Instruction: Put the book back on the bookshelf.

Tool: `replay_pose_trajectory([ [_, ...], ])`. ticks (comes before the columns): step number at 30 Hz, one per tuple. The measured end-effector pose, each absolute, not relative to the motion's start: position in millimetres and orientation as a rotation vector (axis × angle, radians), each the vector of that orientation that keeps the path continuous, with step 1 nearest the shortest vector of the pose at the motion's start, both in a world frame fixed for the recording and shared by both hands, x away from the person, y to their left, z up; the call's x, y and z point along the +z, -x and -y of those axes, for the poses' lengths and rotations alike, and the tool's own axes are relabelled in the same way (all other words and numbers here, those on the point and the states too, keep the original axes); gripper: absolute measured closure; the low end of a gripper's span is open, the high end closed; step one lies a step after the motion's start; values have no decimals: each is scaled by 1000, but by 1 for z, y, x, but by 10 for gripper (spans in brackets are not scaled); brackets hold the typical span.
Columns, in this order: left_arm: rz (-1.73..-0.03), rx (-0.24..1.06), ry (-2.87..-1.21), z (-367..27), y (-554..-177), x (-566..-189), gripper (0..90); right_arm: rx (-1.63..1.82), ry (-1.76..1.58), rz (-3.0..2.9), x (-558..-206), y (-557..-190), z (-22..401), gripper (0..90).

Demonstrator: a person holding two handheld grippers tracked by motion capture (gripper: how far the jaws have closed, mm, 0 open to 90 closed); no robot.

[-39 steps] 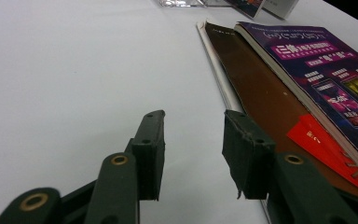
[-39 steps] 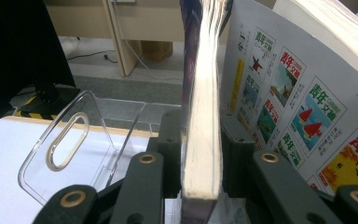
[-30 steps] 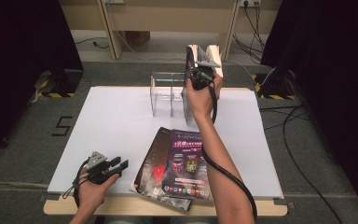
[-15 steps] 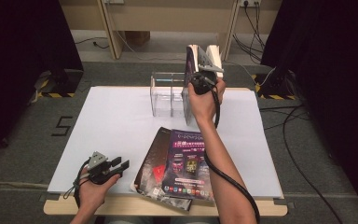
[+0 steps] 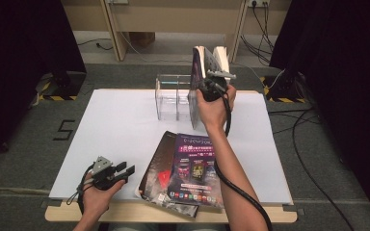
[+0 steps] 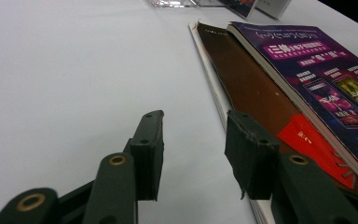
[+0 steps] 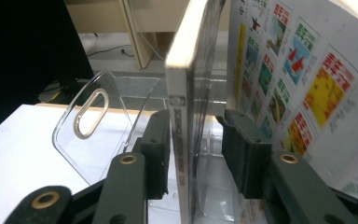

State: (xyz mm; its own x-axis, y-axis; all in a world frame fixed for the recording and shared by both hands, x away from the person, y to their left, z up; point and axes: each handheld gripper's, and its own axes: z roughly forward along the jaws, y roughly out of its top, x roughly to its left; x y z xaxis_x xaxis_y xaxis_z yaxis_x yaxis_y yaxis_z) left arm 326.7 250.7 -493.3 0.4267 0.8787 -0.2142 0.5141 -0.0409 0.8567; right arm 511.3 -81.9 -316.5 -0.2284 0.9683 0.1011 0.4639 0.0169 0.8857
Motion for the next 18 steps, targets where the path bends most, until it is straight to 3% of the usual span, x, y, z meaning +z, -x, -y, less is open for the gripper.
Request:
replay_pose_trajectory([
  [18, -1217, 447, -1705, -247, -329, -495, 552, 1171, -1462, -1789, -324, -488, 92, 594],
])
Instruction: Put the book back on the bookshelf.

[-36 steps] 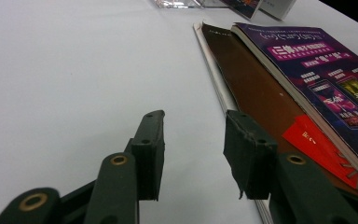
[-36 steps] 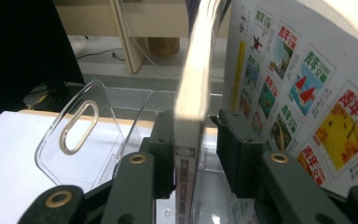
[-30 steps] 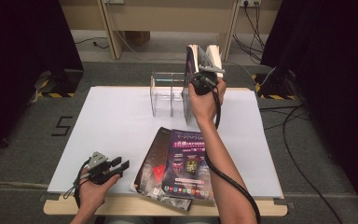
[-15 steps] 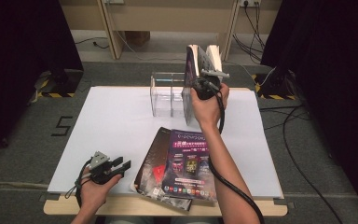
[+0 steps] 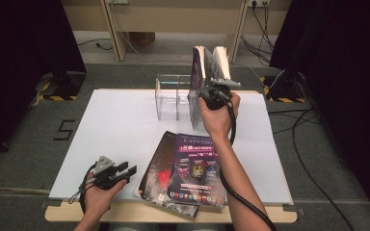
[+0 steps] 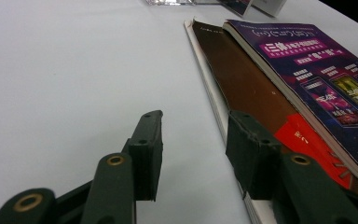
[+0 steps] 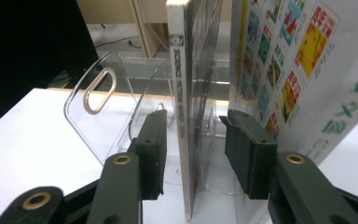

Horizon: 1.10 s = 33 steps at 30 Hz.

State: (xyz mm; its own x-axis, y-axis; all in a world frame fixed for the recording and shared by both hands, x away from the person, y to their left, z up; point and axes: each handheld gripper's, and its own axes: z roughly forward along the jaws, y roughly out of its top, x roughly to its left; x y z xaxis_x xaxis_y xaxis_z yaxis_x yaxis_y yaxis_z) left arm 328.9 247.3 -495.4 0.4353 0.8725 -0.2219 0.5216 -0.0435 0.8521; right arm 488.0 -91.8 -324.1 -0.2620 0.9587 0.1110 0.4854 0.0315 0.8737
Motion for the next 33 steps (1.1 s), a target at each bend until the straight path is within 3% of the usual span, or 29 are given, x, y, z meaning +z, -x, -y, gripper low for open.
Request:
replay_pose_trajectory([
  [33, -1169, 371, -1721, -227, -338, -487, 523, 1126, -1584, -1906, -378, -454, 122, 593],
])
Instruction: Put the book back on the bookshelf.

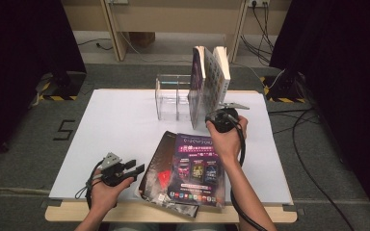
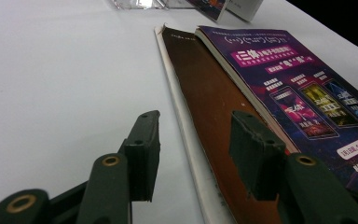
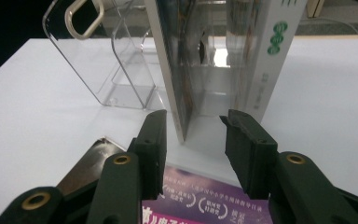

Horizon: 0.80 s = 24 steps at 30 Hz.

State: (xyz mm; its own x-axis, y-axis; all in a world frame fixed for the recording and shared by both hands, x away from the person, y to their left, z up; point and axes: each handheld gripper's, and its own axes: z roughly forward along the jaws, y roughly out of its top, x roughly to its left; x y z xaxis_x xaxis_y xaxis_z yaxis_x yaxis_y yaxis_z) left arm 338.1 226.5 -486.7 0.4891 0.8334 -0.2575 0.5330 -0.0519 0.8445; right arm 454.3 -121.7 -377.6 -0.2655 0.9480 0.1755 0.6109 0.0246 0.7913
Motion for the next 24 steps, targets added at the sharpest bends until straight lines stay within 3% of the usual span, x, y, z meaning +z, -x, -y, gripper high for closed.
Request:
replay_pose_trajectory([
  [24, -1099, 282, -1825, -177, -361, -481, 502, 1013, -1687, -1967, -423, -442, 148, 593],
])
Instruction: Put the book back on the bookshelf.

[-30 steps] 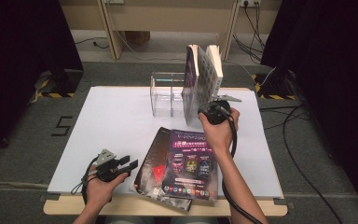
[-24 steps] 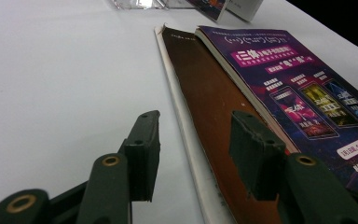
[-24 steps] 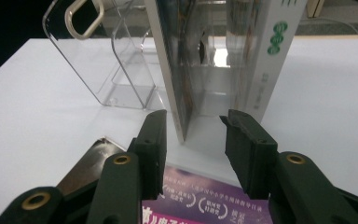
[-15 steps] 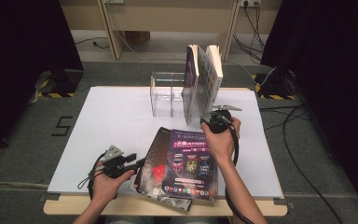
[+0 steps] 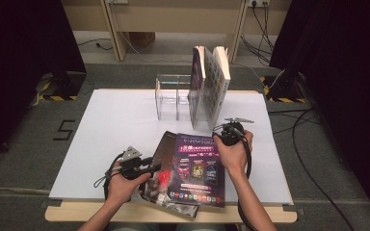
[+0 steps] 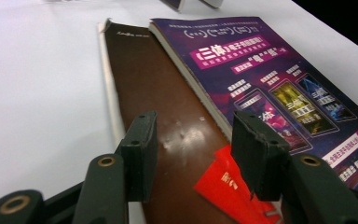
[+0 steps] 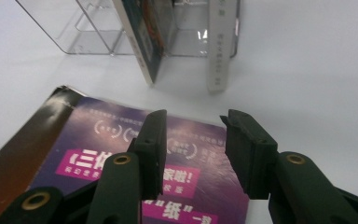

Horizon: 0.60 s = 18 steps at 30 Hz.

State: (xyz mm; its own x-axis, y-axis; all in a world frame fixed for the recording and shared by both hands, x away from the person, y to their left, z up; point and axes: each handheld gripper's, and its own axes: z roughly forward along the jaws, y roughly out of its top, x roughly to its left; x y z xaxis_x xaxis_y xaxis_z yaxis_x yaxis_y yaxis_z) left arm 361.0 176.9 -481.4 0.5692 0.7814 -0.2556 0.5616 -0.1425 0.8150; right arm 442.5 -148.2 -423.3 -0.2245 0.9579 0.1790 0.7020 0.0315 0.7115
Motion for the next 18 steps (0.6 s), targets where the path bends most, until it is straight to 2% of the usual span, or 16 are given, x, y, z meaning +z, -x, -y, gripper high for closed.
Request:
replay_pose_trajectory([
  [10, -1069, 246, -1879, -153, -369, -482, 502, 953, -1756, -2004, -448, -443, 158, 590],
  [18, -1074, 217, -1902, -141, -373, -486, 503, 945, -1784, -2007, -455, -444, 163, 587],
])
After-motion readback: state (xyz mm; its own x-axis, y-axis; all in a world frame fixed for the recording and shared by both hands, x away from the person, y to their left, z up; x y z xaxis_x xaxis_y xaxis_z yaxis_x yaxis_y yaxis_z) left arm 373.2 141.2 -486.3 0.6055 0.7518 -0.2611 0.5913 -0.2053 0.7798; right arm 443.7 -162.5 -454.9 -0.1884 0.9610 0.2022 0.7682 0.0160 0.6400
